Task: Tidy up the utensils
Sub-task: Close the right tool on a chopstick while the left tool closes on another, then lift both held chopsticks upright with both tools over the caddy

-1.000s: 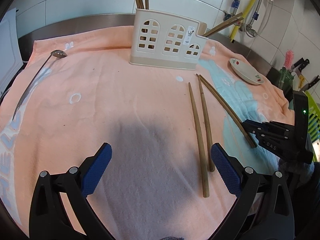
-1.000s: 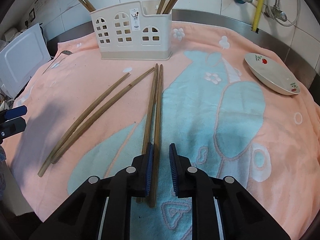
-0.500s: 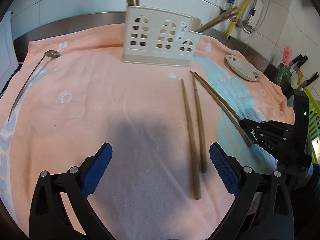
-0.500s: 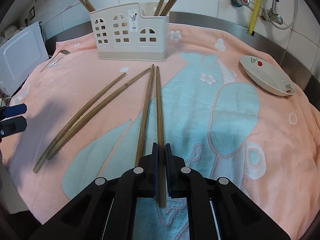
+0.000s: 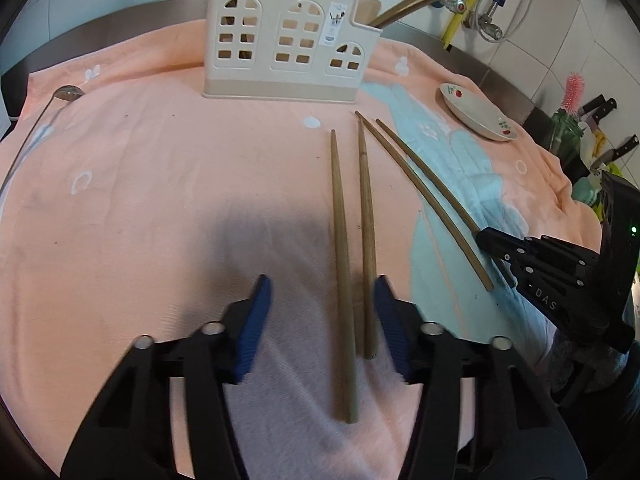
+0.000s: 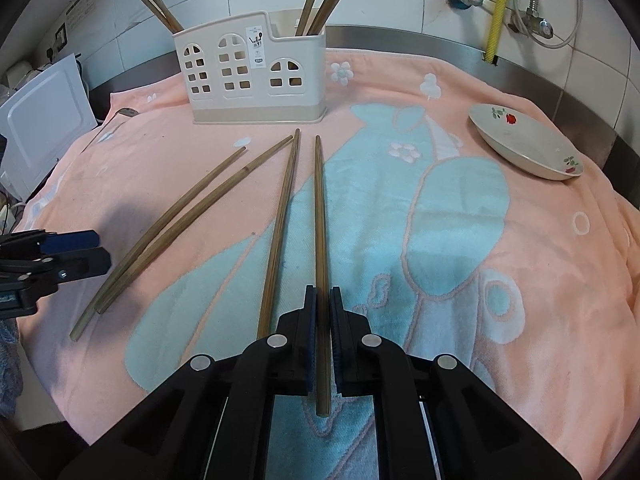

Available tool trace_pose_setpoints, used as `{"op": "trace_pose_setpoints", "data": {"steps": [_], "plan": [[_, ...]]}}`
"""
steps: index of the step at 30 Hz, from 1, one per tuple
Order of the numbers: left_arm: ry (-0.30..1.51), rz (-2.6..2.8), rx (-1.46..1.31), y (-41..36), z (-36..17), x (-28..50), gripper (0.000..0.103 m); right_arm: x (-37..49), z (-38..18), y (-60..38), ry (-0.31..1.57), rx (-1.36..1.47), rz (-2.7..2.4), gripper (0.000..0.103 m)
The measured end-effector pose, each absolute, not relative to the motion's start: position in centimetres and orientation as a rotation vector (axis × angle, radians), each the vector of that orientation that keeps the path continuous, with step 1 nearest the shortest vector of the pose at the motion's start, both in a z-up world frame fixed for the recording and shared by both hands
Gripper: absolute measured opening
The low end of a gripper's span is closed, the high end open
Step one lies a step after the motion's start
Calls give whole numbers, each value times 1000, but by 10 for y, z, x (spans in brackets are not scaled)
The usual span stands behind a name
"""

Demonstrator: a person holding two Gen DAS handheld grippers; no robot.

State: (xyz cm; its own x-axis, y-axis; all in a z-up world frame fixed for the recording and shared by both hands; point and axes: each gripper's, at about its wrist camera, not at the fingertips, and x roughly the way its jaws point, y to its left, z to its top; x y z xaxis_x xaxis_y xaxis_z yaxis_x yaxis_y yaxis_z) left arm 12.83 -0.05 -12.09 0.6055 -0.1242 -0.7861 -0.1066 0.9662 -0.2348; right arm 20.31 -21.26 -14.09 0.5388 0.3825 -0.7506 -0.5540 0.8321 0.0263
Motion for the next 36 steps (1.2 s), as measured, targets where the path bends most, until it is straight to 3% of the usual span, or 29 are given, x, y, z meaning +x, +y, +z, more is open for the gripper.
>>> {"op": "trace_pose_setpoints", "data": {"steps": [3, 9, 16, 36], "plan": [[934, -12, -278, -4, -123, 133, 27, 203, -141, -213, 833, -221, 565, 7], [944, -19, -260, -13, -126, 139, 17, 203, -142, -213, 833, -213, 567, 7], [959, -4, -258, -13, -132, 142, 12, 203, -142, -213, 833, -210, 569, 7], [975, 33, -168, -25, -131, 144, 10, 201, -143, -214, 827, -215, 565, 7]]}}
